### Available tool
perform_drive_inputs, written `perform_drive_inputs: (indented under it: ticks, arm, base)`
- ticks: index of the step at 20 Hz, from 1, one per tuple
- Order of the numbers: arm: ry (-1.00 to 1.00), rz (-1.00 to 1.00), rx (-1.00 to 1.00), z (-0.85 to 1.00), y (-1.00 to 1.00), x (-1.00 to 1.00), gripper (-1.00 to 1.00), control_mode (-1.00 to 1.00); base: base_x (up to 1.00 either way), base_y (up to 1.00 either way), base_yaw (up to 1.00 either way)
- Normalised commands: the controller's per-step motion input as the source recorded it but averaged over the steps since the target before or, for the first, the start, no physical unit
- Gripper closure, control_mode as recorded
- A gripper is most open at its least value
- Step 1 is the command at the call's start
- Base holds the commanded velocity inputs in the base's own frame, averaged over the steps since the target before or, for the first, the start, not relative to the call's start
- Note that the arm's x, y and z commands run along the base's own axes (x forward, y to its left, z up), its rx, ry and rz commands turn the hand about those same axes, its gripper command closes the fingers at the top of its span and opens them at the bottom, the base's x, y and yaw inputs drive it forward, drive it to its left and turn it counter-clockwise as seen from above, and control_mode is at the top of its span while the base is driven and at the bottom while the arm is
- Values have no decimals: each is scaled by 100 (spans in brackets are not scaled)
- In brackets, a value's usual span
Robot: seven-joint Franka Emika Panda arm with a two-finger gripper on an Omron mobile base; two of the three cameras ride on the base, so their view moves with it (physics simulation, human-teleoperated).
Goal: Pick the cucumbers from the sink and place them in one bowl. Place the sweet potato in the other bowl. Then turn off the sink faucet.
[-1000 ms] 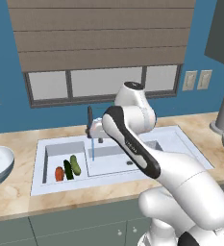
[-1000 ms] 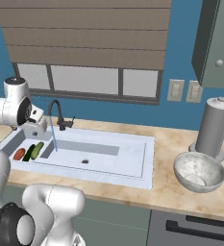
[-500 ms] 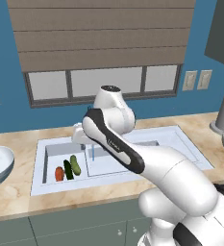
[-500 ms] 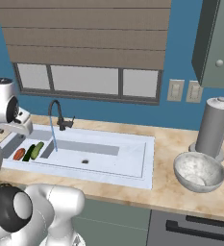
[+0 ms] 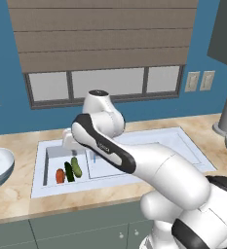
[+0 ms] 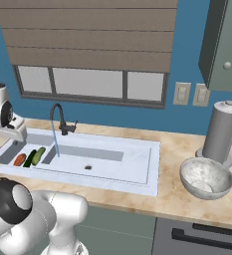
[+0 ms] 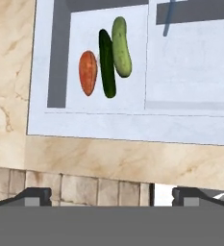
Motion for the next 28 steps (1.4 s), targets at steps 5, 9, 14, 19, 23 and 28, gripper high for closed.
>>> perform_drive_inputs:
  ticks: [5,9,14,19,23,28]
  arm:
    - [0,0,0,-13,2,9,-100,-100]
    - [0,0,0,-12,4,22,-100,-100]
    - [0,0,0,-9,13,24,-100,-100]
    - [4,0,0,-12,16,27,-100,-100]
    - [7,0,-8,-9,11,23,-100,-100]
    - [3,-3,-15,-2,13,6,-100,-100]
  base:
    - [0,0,0]
    - [0,0,0]
    - [0,0,0]
    - [0,0,0]
    - [0,0,0]
    - [0,0,0]
